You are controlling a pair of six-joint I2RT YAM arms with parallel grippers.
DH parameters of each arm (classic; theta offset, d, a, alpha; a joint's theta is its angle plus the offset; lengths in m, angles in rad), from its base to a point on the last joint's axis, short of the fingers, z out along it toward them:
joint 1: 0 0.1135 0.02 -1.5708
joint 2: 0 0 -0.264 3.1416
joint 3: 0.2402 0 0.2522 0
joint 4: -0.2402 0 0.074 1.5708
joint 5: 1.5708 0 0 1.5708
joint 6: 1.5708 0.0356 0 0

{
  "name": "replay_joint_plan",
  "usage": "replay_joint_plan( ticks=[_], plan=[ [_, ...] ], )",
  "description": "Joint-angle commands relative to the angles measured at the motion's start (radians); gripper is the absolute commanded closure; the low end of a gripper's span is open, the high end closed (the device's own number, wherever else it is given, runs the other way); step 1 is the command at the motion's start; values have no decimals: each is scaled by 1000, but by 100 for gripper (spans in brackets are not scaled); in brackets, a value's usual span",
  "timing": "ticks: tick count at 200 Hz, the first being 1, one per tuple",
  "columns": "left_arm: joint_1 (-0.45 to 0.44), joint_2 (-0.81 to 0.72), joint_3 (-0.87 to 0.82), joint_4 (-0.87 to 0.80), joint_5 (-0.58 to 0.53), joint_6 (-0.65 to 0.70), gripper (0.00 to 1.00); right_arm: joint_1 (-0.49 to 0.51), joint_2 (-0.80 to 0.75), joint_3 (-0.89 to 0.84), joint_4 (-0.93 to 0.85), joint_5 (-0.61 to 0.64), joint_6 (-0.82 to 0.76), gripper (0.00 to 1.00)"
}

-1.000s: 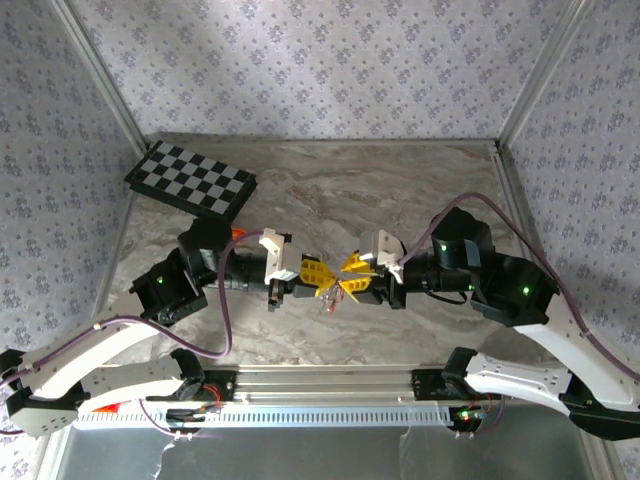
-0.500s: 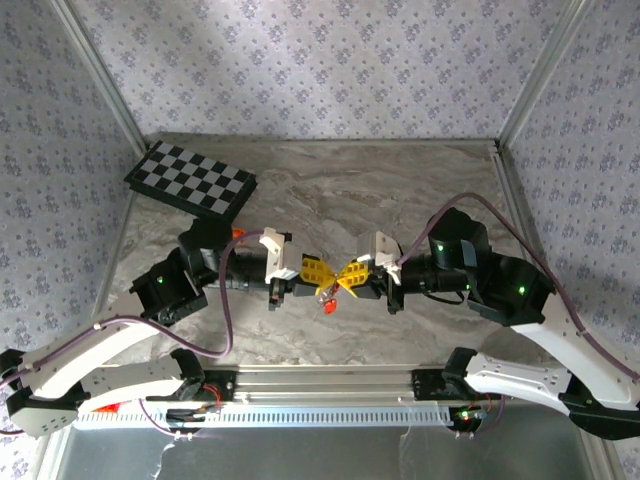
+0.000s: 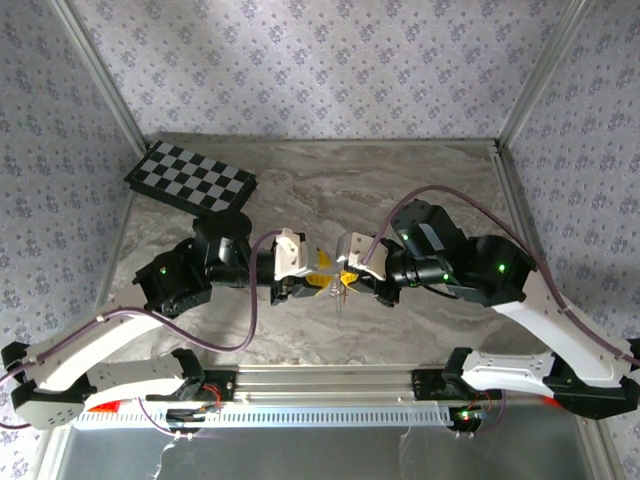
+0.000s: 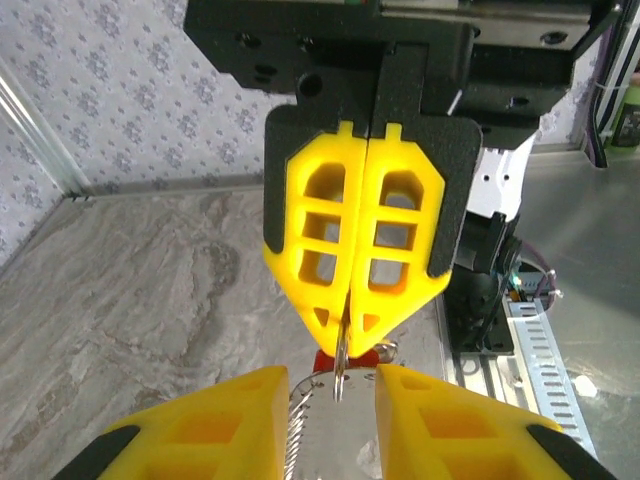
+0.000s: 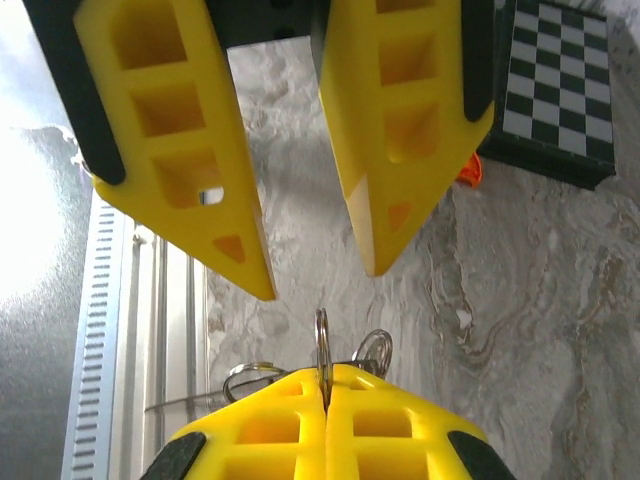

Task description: Put the keys on the keyring

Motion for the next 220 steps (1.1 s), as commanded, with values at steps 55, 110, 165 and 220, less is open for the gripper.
replay_joint_plan(
  ticks=[55, 110, 165, 220],
  plan=[
    [-4, 15, -18, 43, 27, 0, 70, -9, 17, 39, -5, -71, -44, 100],
    [-4, 27, -22, 76, 37, -8, 73, -32, -10, 19, 25, -117, -30, 100],
    [-4, 20, -22, 95, 44, -14, 100, -35, -30, 0, 38, -120, -17, 100],
    [-3, -21, -37, 172, 102, -59, 100, -35, -58, -21, 89, -120, 16, 85]
  ],
)
